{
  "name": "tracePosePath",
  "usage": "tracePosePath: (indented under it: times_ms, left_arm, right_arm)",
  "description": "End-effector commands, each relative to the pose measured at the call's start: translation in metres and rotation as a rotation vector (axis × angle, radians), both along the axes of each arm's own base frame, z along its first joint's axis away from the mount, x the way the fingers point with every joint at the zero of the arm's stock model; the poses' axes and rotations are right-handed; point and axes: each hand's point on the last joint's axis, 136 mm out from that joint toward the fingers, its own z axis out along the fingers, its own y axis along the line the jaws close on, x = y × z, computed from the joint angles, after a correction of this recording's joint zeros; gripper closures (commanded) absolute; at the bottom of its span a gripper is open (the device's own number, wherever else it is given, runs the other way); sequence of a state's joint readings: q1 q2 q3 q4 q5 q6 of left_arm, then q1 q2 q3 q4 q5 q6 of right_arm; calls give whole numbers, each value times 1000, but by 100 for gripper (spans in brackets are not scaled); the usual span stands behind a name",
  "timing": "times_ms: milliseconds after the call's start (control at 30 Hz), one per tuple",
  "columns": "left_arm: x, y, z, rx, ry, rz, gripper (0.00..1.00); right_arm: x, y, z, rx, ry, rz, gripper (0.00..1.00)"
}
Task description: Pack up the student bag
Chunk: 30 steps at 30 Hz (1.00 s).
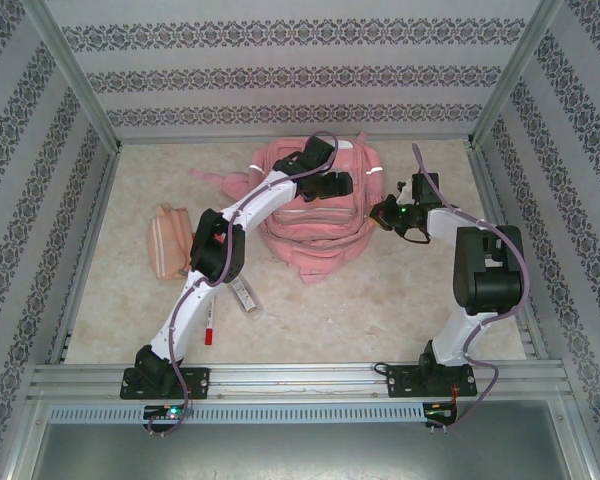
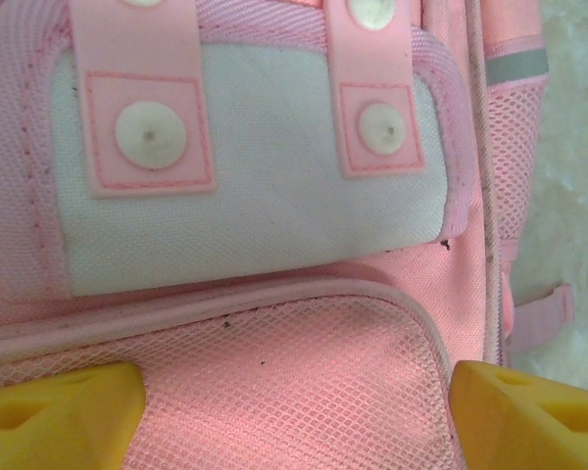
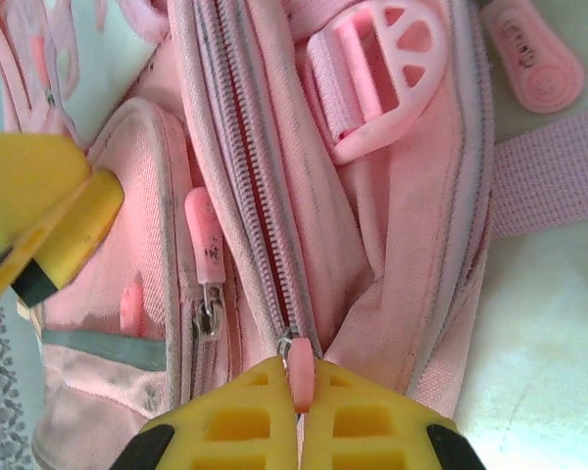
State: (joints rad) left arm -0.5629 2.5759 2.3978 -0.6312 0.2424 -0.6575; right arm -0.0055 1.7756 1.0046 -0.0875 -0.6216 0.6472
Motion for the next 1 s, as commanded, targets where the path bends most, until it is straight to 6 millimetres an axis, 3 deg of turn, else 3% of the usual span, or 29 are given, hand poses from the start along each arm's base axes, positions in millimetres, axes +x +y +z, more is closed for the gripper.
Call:
tracePosePath:
  times_ms: [0, 67, 100, 167, 200, 333, 433, 500, 633, 767, 833, 900, 967]
  left_arm:
    - [-7, 41, -79, 157, 129, 12, 15]
    - [-6, 33, -63, 143, 81, -58, 9]
    - [-5, 29, -49, 130, 45, -100, 0]
    - [-6, 26, -21, 121, -23, -164, 0]
    - [-6, 25, -5, 117, -70, -191, 1]
    - [-9, 25, 52, 31, -240, -242, 1]
    - [-24, 22, 76, -37, -275, -290, 0]
    - [-38, 19, 81, -51, -250, -331, 0]
    - [-73, 13, 70, -13, -157, -389, 0]
    - [-85, 17, 60, 18, -98, -365, 2]
    - [-94, 20, 49, 22, -46, -326, 16]
    - [-97, 22, 41, 26, -20, -304, 28]
    - [-98, 29, 31, 63, 2, -278, 33]
  right_arm:
    - [-30, 4, -3, -6, 69, 69, 100]
    - [-26, 7, 11, 10, 45, 66, 100]
    - [-22, 8, 20, 20, 25, 66, 100]
    - [-20, 10, 34, 28, 6, 55, 95]
    - [-21, 9, 38, 20, 9, 37, 87]
    - [-36, -8, 33, -80, 42, -59, 68]
    - [-47, -32, 25, -213, 90, -99, 58]
    - [-46, -40, 30, -291, 71, -70, 57]
    - [-25, -45, 53, -415, -59, 61, 57]
    - [-4, -49, 59, -455, -88, 102, 57]
    - [13, -46, 51, -310, 88, 32, 65]
    - [14, -37, 37, -226, 230, -12, 66]
    - [16, -31, 27, -165, 318, -31, 66]
